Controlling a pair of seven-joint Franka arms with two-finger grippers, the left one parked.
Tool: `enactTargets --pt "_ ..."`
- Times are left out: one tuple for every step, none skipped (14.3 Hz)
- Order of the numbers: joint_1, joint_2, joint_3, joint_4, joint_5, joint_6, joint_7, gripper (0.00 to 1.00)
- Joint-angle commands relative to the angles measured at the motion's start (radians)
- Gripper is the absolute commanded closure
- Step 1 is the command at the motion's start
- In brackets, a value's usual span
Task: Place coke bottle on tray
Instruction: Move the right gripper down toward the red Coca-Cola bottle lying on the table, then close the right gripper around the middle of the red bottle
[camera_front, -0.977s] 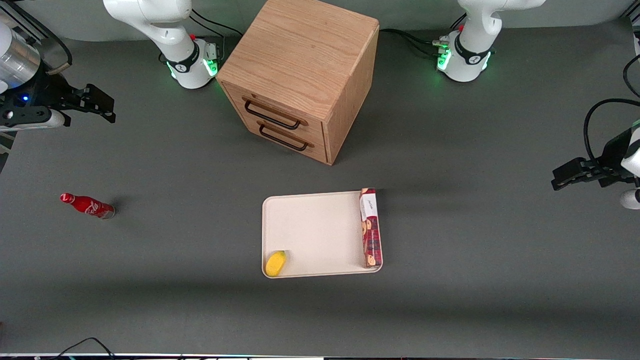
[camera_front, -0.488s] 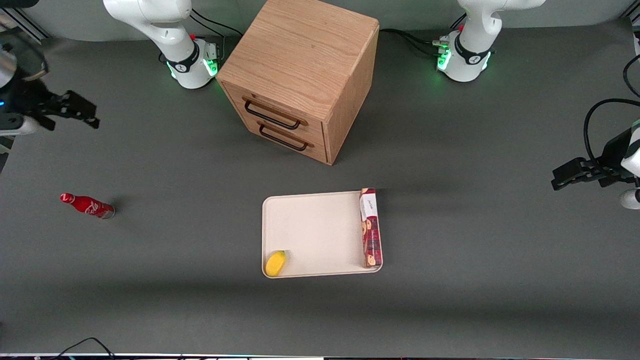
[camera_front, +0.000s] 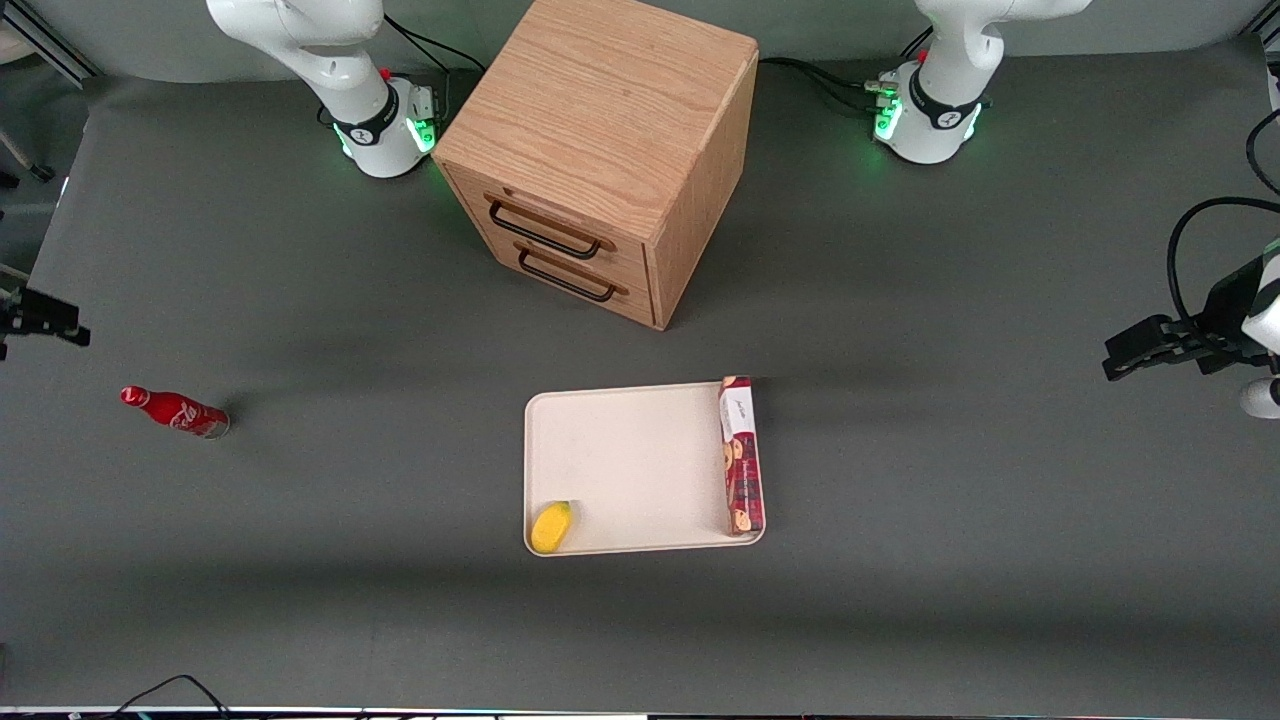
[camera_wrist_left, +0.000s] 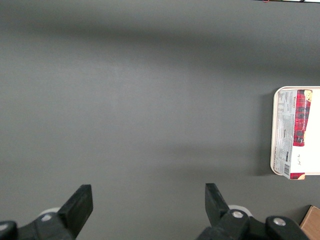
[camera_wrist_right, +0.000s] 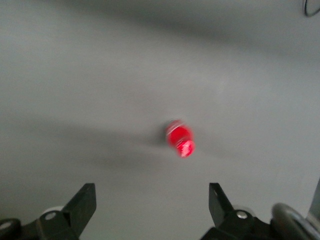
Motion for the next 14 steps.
enactTargets --pt "0.001 0.077 -0.05 -0.093 0.038 0.175 -0.108 0.0" --pt "0.001 0.077 -0.053 -0.143 0.04 0.227 -0.109 0.0" --pt "0.001 0.077 -0.053 -0.191 0.04 0.282 -0.109 0.0" --pt "0.001 0.077 -0.053 -0.239 0.041 0.359 -0.109 0.01" --pt "0.001 0.078 -0.053 -0.286 0.041 0.423 -0.109 0.03" --pt "-0.001 0.08 -0.053 -0.323 0.041 0.474 -0.108 0.05" --pt "-0.001 0.08 -0.053 -0.349 0.041 0.507 -0.108 0.07" --pt "-0.001 0.081 -0.053 -0.359 0.043 0.516 -0.108 0.09" --pt "-0.001 0.081 -0.053 -0.362 0.041 0.515 -0.108 0.15" --pt "-0.002 0.081 -0.053 -0.363 0.041 0.513 -0.108 0.23" --pt "-0.004 0.081 -0.053 -0.366 0.041 0.513 -0.109 0.37" --pt "-0.005 0.08 -0.053 -0.366 0.041 0.511 -0.13 0.55" --pt "-0.005 0.08 -0.053 -0.366 0.041 0.508 -0.137 0.69" --pt "-0.004 0.078 -0.053 -0.365 0.041 0.507 -0.137 0.8"
